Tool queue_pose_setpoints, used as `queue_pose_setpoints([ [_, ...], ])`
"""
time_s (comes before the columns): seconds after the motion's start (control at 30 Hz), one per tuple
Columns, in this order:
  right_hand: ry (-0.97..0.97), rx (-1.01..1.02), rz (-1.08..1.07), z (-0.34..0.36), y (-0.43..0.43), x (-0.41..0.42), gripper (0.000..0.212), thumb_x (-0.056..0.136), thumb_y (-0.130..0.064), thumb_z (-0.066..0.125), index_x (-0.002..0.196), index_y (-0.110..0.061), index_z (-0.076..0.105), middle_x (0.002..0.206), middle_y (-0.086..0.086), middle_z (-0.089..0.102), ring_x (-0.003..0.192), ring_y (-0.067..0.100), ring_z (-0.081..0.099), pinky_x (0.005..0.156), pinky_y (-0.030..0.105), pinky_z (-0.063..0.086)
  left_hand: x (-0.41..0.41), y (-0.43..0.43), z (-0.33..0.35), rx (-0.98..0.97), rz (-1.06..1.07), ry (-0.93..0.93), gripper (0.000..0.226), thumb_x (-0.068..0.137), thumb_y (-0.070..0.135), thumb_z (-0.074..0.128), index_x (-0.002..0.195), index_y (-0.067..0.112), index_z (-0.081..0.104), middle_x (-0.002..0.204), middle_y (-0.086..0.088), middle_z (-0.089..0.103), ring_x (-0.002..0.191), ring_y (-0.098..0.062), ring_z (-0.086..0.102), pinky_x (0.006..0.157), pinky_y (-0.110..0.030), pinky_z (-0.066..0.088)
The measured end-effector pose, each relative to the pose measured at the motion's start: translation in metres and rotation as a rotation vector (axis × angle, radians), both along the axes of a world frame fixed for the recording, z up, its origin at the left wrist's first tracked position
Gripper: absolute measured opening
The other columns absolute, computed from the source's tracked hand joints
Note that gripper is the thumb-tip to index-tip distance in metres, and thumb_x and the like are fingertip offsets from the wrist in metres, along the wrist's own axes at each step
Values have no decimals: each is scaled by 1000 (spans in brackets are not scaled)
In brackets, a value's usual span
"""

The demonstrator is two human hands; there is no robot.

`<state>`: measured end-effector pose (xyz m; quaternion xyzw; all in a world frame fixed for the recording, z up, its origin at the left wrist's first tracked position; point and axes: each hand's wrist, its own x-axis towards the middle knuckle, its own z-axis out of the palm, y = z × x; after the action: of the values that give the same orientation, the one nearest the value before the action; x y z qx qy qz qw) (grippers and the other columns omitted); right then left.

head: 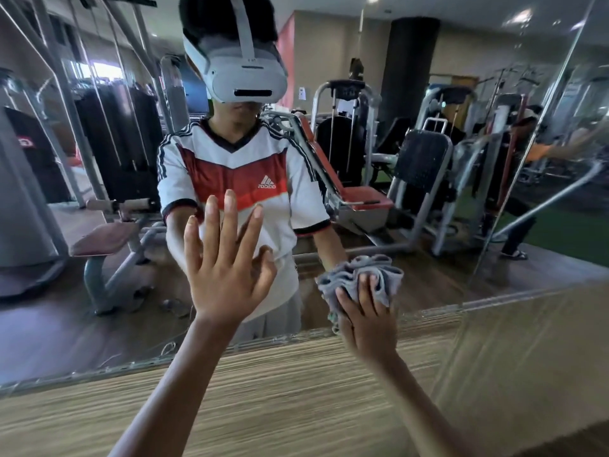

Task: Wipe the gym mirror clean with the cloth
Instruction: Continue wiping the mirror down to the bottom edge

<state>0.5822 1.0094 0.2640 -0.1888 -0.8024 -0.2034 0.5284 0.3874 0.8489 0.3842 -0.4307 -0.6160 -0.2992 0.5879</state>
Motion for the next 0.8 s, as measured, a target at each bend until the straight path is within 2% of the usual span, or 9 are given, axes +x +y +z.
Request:
queue_pose_setpoints([
  [0.07,7,-1,-23,-8,23,21,51,107,-38,22,158,-34,19,167,1,8,153,24,10,116,51,23,1,1,-1,5,10,0,64,95,36,52,154,15,39,158,-20,34,151,-35,23,121,-55,20],
  [0.17,264,-130,-79,32,38,28,48,107,-34,24,151,-16,35,163,14,17,153,29,11,119,50,20,2,2,1,14,13,1,64,95,36,53,154,14,39,158,-20,33,151,-36,23,121,-55,19],
  [0.3,556,-294,-73,92,13,-10,53,106,-36,26,151,-6,32,156,28,28,147,41,22,118,59,19,1,1,0,8,12,5,64,94,35,54,153,13,41,159,-20,33,151,-37,24,121,-55,20],
  [0.4,314,-145,5,56,-2,-22,53,106,-36,25,155,-18,28,163,13,18,151,31,18,115,60,23,0,1,-1,1,18,14,64,94,35,55,153,13,41,158,-20,33,151,-36,24,121,-54,19],
  [0.5,31,53,28,10,19,10,54,105,-34,22,159,-30,18,167,0,11,153,21,15,121,48,15,2,1,-1,13,20,25,63,94,34,55,153,13,41,158,-21,34,151,-36,25,120,-56,21],
  [0.57,198,-69,15,26,30,22,53,103,-27,29,156,-26,28,167,-2,11,153,21,13,122,48,16,3,2,-2,23,8,17,63,94,33,54,152,11,42,157,-21,35,149,-37,27,120,-57,22],
  [0.63,550,-285,-32,86,28,10,55,97,-20,36,151,-14,37,164,6,19,152,25,15,121,53,18,3,4,1,29,9,30,63,94,34,53,151,8,43,157,-22,36,148,-38,29,120,-57,22],
  [0.7,749,-388,-54,157,15,-13,55,97,-21,36,151,-11,38,160,15,28,150,28,21,121,55,17,4,2,4,26,-1,14,65,92,34,55,150,7,43,156,-22,37,148,-38,30,120,-56,21],
  [0.8,609,-196,-35,195,-4,-37,52,100,-26,34,150,-14,39,158,15,32,148,31,28,119,57,17,9,-2,10,27,-5,-12,63,92,36,53,149,10,45,156,-17,36,147,-34,29,122,-53,18],
])
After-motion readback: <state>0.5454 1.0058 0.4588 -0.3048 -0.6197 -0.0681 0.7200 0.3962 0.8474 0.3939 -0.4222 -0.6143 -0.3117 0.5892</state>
